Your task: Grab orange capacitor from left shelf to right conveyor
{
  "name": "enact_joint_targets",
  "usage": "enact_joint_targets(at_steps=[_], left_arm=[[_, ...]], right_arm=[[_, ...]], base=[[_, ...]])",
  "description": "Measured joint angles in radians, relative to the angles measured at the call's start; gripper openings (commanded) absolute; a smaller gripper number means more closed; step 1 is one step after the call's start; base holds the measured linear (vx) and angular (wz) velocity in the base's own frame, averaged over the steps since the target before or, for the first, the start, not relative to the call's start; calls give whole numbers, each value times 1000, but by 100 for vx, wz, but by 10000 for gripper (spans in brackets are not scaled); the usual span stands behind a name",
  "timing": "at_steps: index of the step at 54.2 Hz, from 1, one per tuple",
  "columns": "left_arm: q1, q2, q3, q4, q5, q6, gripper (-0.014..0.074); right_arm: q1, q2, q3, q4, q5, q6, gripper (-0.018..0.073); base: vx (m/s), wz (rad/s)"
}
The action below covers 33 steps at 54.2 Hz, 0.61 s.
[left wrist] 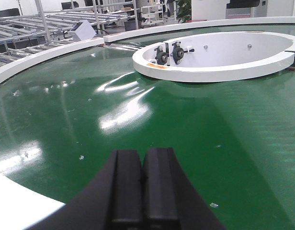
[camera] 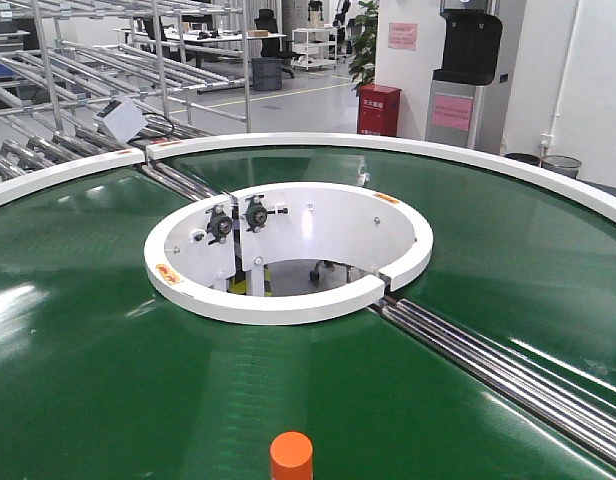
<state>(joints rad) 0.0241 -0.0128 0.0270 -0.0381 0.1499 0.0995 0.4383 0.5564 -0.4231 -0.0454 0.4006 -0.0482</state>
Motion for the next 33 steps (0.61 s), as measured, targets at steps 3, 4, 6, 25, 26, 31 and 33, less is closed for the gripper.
enact_joint_targets(at_steps=[3,4,6,25,26,31,33], left_arm=[[0,0,0,0,0,0,-6],[0,0,0,0,0,0,-6],[0,0,0,0,0,0,-6],[0,0,0,0,0,0,-6],[0,0,0,0,0,0,-6],[0,0,0,0,0,0,-6],[0,0,0,0,0,0,-6]], right_arm=[[-56,-61,61,0,-63,0,-11],[-69,-76,76,0,-79,0,-11],[-108,-113,119,0,-122,0,-11],[-293,-477,362,-1,-250,0,-11],[-295,-489,371,-1,-252,0,-11],[-297,-530,406,-2,-254,0,-11],[-297,-542,418,-2,-256,0,-11]], base=[[0,0],[0,0],[0,0],[0,0],[0,0],[0,0],[0,0]])
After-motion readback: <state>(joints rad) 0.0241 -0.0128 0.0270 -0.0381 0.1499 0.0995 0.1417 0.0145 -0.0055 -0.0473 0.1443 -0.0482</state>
